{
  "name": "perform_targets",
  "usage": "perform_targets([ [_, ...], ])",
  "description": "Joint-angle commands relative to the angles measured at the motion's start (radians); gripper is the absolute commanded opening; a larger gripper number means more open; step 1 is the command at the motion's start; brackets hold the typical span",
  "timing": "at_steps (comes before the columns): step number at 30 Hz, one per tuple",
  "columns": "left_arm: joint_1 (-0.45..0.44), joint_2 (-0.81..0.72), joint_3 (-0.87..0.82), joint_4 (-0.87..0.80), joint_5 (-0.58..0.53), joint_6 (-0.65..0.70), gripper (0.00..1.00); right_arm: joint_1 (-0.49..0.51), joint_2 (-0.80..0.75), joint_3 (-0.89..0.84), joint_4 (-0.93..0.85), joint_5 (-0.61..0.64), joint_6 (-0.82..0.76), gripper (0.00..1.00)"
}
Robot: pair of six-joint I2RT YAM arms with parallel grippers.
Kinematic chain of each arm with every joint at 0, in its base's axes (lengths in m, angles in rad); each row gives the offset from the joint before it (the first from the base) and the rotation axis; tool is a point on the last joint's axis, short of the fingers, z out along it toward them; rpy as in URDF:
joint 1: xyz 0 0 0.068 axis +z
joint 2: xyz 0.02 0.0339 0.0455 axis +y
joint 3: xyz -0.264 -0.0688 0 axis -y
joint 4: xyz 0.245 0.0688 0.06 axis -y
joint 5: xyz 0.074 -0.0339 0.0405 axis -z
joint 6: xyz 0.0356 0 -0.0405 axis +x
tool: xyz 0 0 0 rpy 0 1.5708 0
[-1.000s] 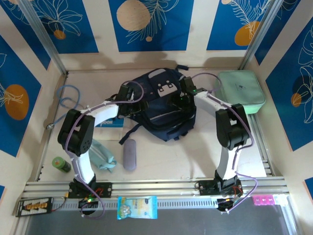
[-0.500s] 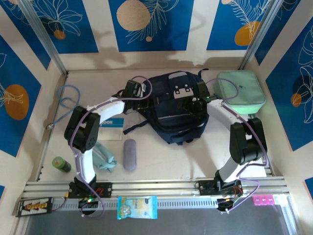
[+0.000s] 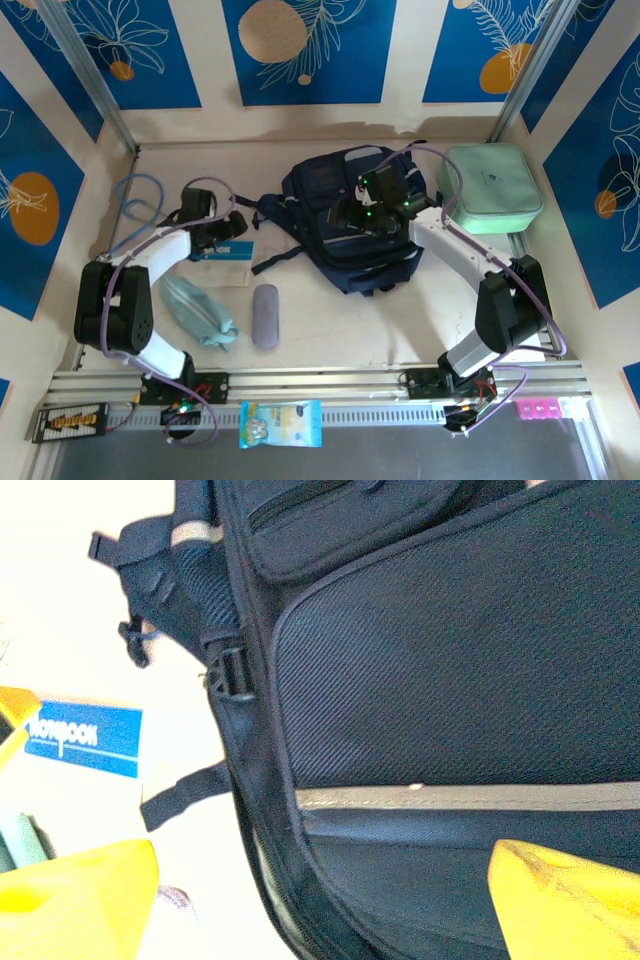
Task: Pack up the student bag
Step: Rotate the student bag at the center of the table, then move the book to the middle-left of the table, then pick up the book from the middle-left of the table.
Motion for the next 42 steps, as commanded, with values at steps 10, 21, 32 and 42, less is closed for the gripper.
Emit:
perform_targets([
  [10, 0.04, 0.217, 0.151, -0.022, 0.117, 0.077, 0.88, 0.061, 0.047, 0.029, 0.021, -0.038, 0.035, 0.85],
  [21, -0.054, 0.312, 0.163, 0.026, 0.323, 0.101, 0.84, 0.06, 0.054, 0.036, 0.012, -0.047, 0.032, 0.84],
  [32, -0.181, 0.238, 0.196, 0.042, 0.36, 0.032, 0.86, 0.091, 0.066, 0.026, 0.05, -0.079, 0.032, 0.81],
  [42, -0.064, -0.084, 0.006, -0.101, 0.038, -0.159, 0.87, 0.246, 0.286, 0.242, 0.031, -0.109, -0.061, 0.62],
])
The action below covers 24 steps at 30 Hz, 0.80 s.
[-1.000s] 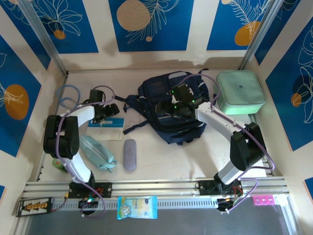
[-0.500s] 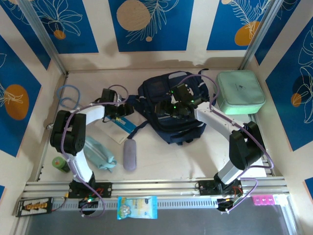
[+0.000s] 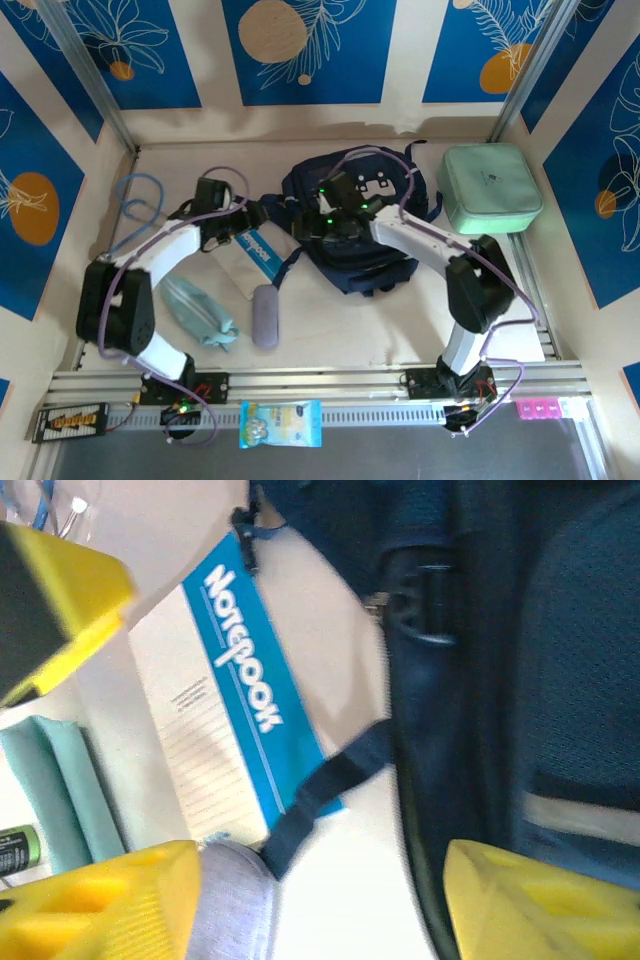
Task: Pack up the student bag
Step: Pick up the book from the middle-left of the table.
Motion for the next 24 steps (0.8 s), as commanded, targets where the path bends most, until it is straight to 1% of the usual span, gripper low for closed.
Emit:
perform_targets([
  [1, 0.052, -0.072, -0.115, -0.087, -0.089, -0.096, 0.86, 0.064, 0.107, 0.12, -0.037, -0.031, -0.055, 0.6],
  [4, 0.109, -0.125, -0.211, -0.063, -0.046, -0.129, 0.82, 0.102, 0.221, 0.239, -0.062, -0.03, -0.062, 0.53],
  [8, 0.156, -0.16, -0.29, -0.029, 0.006, -0.146, 0.74, 0.126, 0.36, 0.375, -0.089, -0.048, -0.053, 0.47],
  [12, 0.167, -0.141, -0.317, 0.016, 0.069, -0.15, 0.64, 0.134, 0.467, 0.48, -0.131, -0.037, -0.041, 0.47],
  [14, 0.166, -0.12, -0.317, 0.03, 0.091, -0.15, 0.6, 0.132, 0.501, 0.516, -0.146, -0.025, -0.04, 0.47],
  [16, 0.166, -0.105, -0.318, 0.034, 0.101, -0.155, 0.6, 0.128, 0.534, 0.557, -0.174, -0.025, -0.042, 0.47],
  [20, 0.166, -0.087, -0.323, 0.037, 0.104, -0.154, 0.59, 0.123, 0.574, 0.587, -0.194, -0.035, -0.049, 0.48],
  [24, 0.167, -0.062, -0.323, 0.049, 0.113, -0.156, 0.59, 0.117, 0.604, 0.597, -0.201, -0.078, -0.05, 0.48],
])
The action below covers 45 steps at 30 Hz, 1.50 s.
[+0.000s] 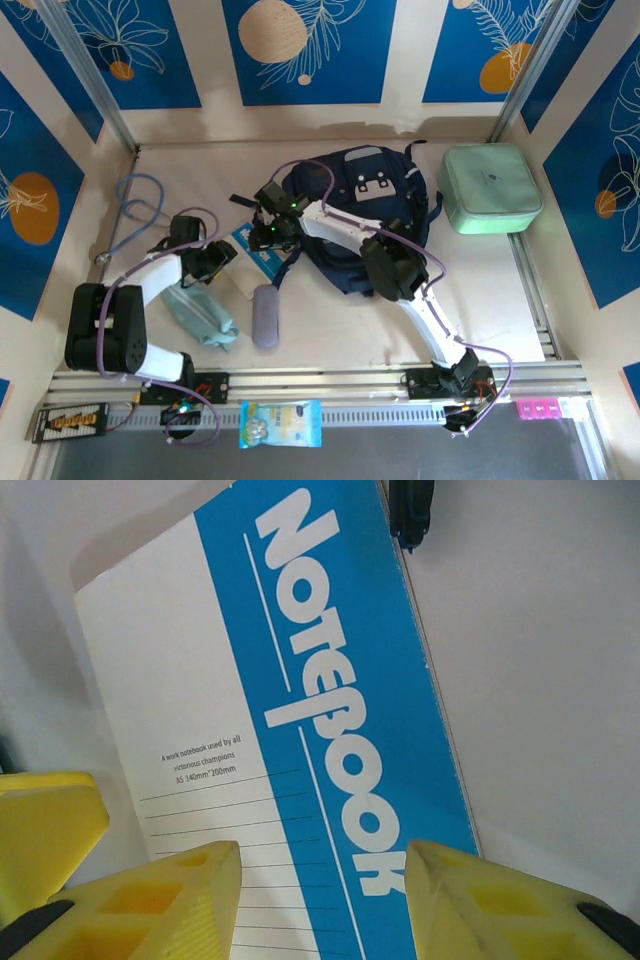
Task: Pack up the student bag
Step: Pick up the book from the middle-left of the table.
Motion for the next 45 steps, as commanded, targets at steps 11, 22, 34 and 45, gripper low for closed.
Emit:
perform_targets([
  [11, 0.008, 0.065, -0.01, 0.058, 0.091, -0.015, 0.57, -0.008, 0.082, 0.013, -0.075, -0.048, 0.001, 0.47],
  [22, 0.007, 0.093, 0.015, 0.032, 0.097, -0.007, 0.56, -0.013, 0.095, -0.032, -0.073, -0.052, 0.022, 0.47],
  [34, 0.008, 0.039, 0.009, 0.105, 0.247, -0.014, 0.57, -0.021, 0.107, -0.041, -0.081, -0.064, 0.031, 0.47],
  [45, 0.006, -0.066, -0.027, 0.215, 0.386, -0.002, 0.57, -0.033, 0.137, -0.007, -0.102, -0.103, 0.048, 0.48],
])
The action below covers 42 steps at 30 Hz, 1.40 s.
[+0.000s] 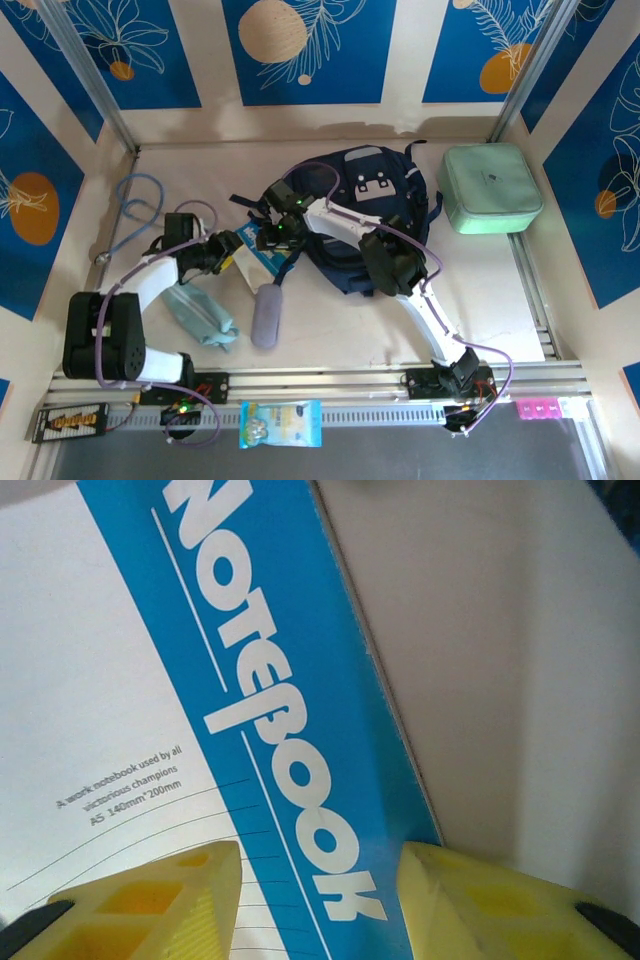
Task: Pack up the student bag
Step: Pick up the book from the middle-left of the table.
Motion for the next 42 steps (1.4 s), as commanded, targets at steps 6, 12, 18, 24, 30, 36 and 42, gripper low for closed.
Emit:
perform_targets([
  [6, -0.014, 0.073, -0.008, 0.08, 0.083, 0.025, 0.57, 0.007, 0.095, 0.002, -0.097, -0.019, 0.029, 0.47],
  [12, -0.02, 0.14, 0.005, 0.071, 0.043, 0.041, 0.54, 0.004, 0.091, -0.01, -0.09, -0.037, 0.039, 0.47],
  [18, -0.019, 0.125, 0.014, 0.018, -0.019, 0.069, 0.48, 0.005, 0.089, -0.013, -0.086, -0.039, 0.043, 0.46],
  [24, -0.019, 0.091, 0.024, -0.016, -0.053, 0.081, 0.31, 0.0, 0.066, -0.039, -0.057, -0.047, 0.051, 0.46],
  [30, -0.02, 0.026, 0.059, -0.086, -0.105, 0.091, 0.0, -0.023, -0.089, -0.089, 0.035, -0.077, 0.055, 0.47],
  [36, -0.019, -0.119, 0.146, -0.258, -0.275, 0.123, 0.0, -0.067, -0.341, -0.264, 0.203, -0.08, 0.088, 0.53],
  [42, -0.02, -0.249, 0.238, -0.301, -0.273, 0.133, 0.0, -0.143, -0.597, -0.558, 0.418, -0.151, 0.162, 0.63],
])
